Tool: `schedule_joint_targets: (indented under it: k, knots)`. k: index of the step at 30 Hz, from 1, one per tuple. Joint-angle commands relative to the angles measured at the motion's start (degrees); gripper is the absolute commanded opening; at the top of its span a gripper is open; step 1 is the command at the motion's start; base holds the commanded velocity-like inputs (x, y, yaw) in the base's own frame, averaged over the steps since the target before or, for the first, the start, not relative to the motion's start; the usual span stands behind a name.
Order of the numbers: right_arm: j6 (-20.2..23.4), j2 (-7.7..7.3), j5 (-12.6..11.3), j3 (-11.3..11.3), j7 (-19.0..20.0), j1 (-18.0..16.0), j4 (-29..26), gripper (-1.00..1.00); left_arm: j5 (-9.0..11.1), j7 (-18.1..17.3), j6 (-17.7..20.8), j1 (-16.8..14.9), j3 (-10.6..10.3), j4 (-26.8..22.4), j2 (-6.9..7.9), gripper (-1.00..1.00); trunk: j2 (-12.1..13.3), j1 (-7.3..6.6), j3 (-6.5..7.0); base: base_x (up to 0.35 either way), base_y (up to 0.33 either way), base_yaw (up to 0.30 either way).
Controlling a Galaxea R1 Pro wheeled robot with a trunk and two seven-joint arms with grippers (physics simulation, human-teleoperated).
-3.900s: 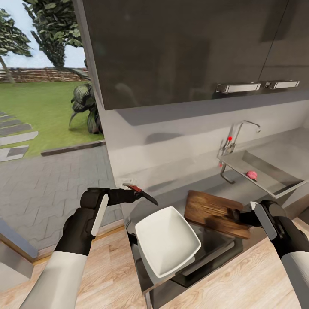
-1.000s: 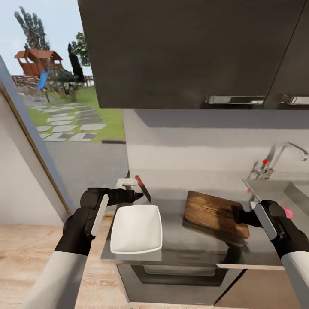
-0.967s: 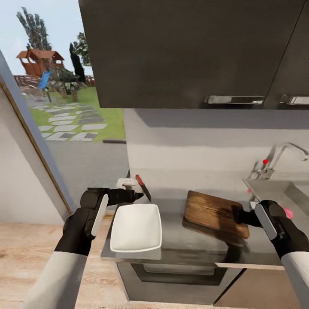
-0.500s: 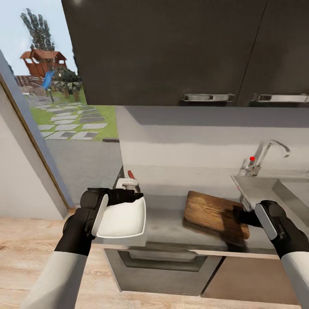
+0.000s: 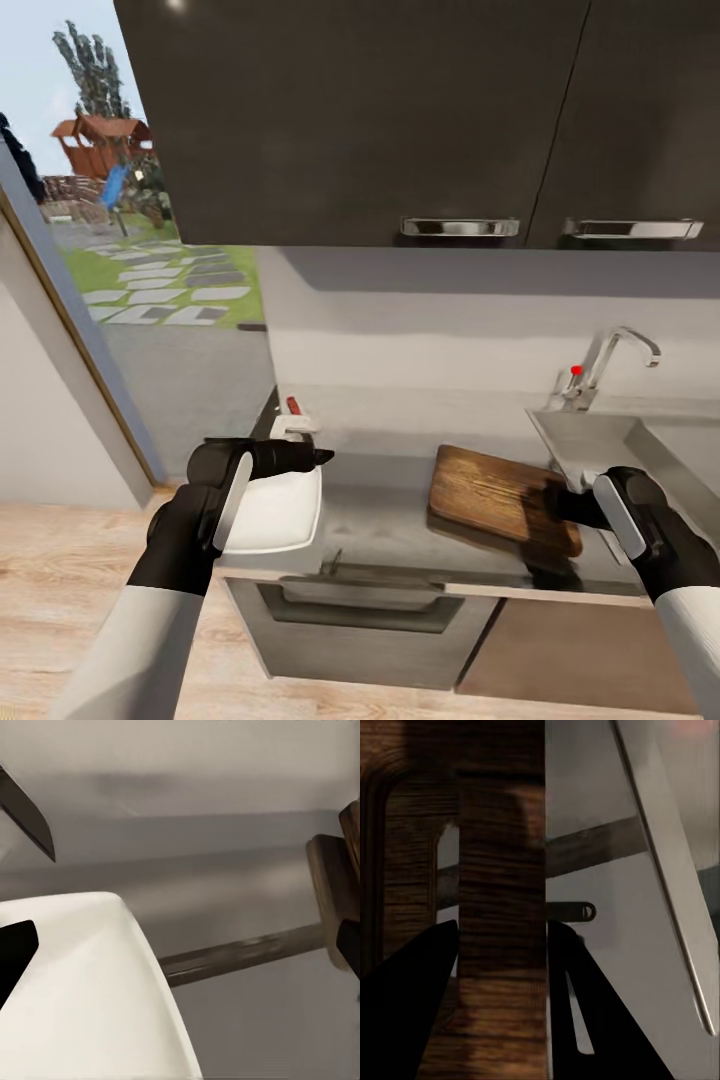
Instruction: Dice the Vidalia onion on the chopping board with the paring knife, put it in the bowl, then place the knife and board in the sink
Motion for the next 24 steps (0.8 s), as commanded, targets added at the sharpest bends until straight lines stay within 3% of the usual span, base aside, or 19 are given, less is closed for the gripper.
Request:
schedule_joint_targets:
  k: [1, 8, 16, 24]
  knots:
    - [0.2, -0.02, -0.8, 0.0, -0.5, 0.0, -0.1, -1.0, 0.0, -0.1, 0.3, -0.1, 0.0, 0.0, -0.02, 1.0, -0.1, 0.04, -0.13, 0.0, -0.003, 0.165]
    - [0.2, -0.02, -0.8, 0.0, -0.5, 0.0, -0.1, -1.0, 0.0, 0.0, 0.3, -0.1, 0.0, 0.0, -0.02, 1.0, -0.1, 0.04, -0.13, 0.0, -0.001, 0.169]
    - [0.2, -0.02, -0.8, 0.0, -0.5, 0.0, -0.1, -1.0, 0.0, 0.0, 0.3, -0.1, 0.0, 0.0, -0.02, 1.0, -0.1, 0.04, -0.13, 0.0, -0.175, 0.012]
    - [0.2, -0.02, -0.8, 0.0, -0.5, 0.0, -0.1, -1.0, 0.0, 0.0, 0.3, -0.1, 0.0, 0.0, -0.02, 1.0, -0.1, 0.04, -0.13, 0.0, -0.029, 0.0]
